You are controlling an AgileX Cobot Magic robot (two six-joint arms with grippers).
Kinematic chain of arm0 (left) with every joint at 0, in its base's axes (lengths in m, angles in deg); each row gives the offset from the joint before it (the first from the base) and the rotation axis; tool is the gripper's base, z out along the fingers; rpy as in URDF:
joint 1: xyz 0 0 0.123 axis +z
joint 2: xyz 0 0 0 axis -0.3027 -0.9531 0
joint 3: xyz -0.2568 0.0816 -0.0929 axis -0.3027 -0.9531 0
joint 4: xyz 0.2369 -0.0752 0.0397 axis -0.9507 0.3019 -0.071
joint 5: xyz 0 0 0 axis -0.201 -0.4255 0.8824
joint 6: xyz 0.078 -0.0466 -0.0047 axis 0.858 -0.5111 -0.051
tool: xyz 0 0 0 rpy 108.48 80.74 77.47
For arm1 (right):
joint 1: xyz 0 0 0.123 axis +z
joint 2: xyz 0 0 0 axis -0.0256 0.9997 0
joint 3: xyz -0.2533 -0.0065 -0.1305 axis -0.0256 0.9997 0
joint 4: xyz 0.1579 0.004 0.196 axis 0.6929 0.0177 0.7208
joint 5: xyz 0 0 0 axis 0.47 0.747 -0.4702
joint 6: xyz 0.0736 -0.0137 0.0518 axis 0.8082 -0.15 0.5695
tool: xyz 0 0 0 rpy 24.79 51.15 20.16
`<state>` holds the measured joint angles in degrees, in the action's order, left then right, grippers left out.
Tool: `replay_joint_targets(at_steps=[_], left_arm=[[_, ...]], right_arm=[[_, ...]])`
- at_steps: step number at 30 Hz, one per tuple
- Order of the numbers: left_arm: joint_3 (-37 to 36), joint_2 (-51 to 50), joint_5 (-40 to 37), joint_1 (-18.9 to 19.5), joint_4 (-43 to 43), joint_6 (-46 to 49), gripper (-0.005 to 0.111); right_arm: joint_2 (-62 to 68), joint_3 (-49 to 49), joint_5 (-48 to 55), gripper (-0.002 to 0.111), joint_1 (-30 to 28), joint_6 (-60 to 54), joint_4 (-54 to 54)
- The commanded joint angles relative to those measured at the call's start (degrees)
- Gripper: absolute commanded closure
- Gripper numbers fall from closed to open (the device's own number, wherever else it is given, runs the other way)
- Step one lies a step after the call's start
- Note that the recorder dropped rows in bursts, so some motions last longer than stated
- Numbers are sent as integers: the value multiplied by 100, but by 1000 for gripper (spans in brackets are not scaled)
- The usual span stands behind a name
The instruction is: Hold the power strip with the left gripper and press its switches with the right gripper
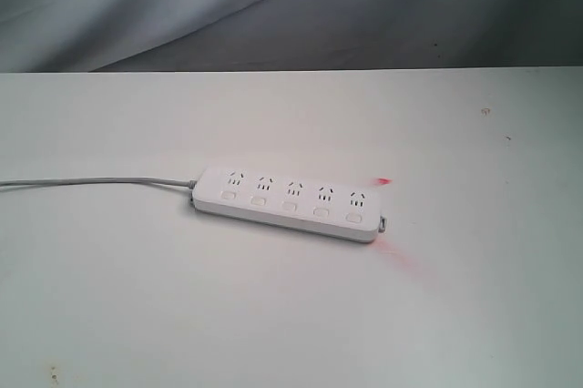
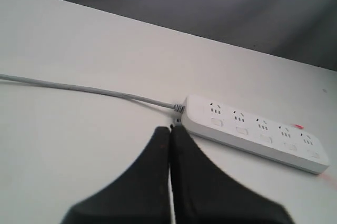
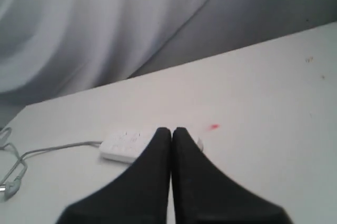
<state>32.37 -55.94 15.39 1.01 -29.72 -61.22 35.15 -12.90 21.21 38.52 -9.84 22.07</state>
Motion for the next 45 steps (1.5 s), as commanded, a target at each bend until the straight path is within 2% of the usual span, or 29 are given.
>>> replay_joint_targets(at_steps=[1,11,13,45], left_arm=[[-177,33,275,3,-23,-54,107],[-198,33,153,3,-67,-43,107],[-198,33,65,3,-67,-43,107],[-198,33,55,3,-67,-53,107]], right_arm=[[-13,565,-1124,108,-3,161,-1083],[-13,1877,-1628,108,-3,1314,-2371],[-13,1900,-1852,108,-3,1603,-2692],[-13,1900,-1755,108,-3,1670,-2470]])
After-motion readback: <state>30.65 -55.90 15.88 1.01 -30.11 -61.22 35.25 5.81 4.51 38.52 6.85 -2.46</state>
